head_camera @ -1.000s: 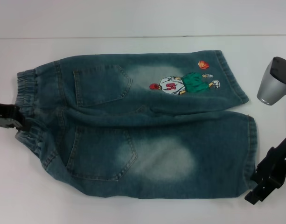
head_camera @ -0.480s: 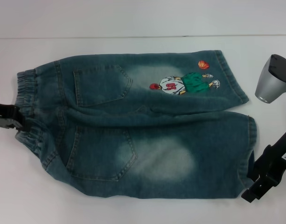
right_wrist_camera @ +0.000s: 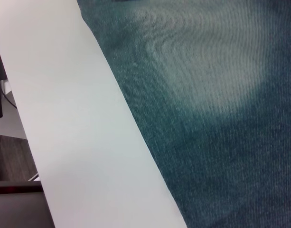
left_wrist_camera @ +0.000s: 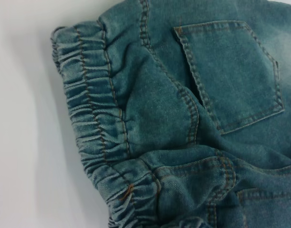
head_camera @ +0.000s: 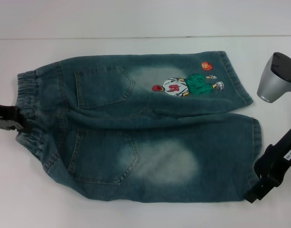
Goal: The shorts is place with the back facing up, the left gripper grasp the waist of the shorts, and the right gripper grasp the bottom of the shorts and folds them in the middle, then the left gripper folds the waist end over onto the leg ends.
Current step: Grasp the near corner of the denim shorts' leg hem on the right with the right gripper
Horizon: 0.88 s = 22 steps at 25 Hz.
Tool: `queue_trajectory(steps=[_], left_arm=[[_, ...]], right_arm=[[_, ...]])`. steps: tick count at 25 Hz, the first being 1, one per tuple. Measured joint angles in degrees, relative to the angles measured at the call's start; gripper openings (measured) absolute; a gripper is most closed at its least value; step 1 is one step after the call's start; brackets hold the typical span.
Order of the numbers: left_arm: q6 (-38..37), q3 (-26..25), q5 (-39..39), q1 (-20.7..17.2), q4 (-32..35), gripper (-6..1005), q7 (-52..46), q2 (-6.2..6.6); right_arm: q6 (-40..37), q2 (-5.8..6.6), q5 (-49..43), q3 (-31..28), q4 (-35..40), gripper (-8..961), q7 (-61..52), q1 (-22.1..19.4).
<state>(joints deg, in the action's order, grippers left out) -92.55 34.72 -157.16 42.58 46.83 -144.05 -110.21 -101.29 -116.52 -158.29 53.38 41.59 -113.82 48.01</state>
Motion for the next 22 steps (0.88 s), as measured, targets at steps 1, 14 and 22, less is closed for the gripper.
queue_trajectory(steps=[1,14,22], left_arm=[[0.0,0.0,0.0,0.0,0.0,27,0.0,0.00],[0.2,0.0,0.1,-0.2,-0.1,27,0.1,0.10],[0.2,0.0,0.0,-0.2,-0.1,28,-0.1,0.22]], right_arm=[[0.0,-0.03,0.0,0.1,-0.1,543,0.1,0.0],[0.9,-0.02,0.0,0.0,0.6,520,1.4,-0.3],[1.0,0.06,-0.2,0.2,0.6,243,1.5,-0.3]])
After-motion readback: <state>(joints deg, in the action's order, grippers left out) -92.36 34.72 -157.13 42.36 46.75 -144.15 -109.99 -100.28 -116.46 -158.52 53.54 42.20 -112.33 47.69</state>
